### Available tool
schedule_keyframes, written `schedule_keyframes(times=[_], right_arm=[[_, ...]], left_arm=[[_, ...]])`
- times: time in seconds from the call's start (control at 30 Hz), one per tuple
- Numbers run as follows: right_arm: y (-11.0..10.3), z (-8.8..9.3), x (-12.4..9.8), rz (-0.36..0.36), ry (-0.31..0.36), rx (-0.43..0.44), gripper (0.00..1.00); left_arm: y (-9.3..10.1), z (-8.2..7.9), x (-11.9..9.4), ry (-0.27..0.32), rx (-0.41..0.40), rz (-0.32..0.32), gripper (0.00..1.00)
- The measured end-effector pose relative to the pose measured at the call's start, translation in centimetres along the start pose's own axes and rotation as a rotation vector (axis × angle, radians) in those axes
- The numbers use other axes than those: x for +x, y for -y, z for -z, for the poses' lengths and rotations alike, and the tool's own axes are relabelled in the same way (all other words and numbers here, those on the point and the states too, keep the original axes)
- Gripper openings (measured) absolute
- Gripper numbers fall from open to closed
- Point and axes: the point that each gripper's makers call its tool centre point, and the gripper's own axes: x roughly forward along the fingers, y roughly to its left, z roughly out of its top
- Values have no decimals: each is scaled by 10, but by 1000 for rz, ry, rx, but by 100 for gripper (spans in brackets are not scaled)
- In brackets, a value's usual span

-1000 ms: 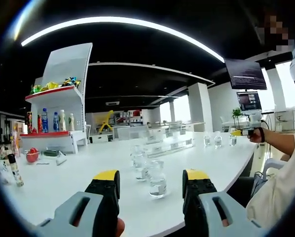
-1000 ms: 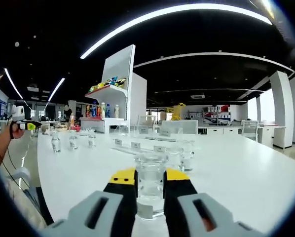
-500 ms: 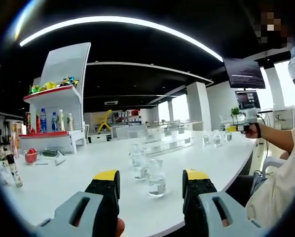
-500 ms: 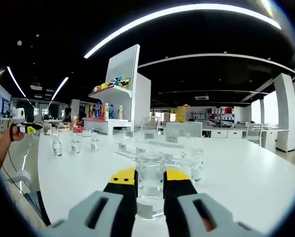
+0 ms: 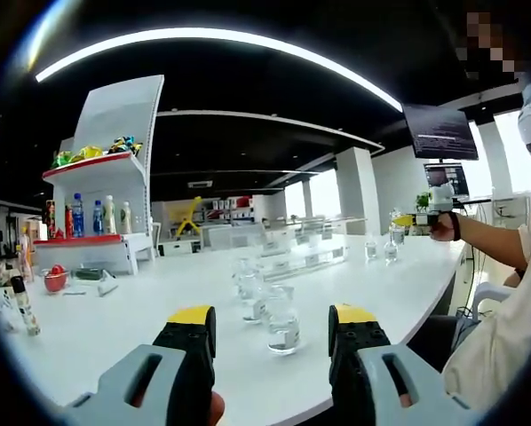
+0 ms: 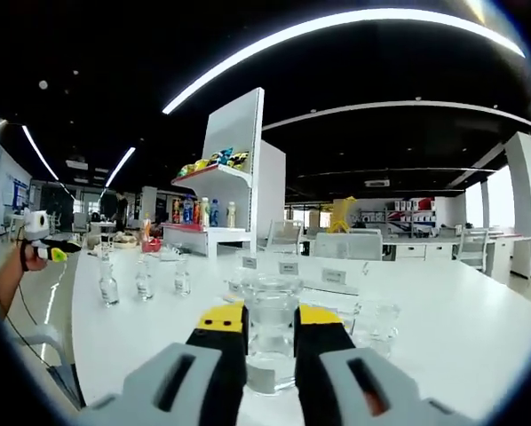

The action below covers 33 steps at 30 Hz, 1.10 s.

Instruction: Identify the label on the chemical reagent bottle, grasp the chemical reagent bottle, and place it in the designated position on the reagent rack

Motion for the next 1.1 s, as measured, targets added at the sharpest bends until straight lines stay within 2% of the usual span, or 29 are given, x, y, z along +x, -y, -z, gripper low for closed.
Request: schedule_keyframes(times=[0.8,1.1], right_arm=[[-7,-38,63,-19,30,-21,19],[-2,-41,84,-14,37,-4,19]], left_arm=[[-2,-5,4,10,-2,-8,51],[1,-13,4,24,4,-8,51]])
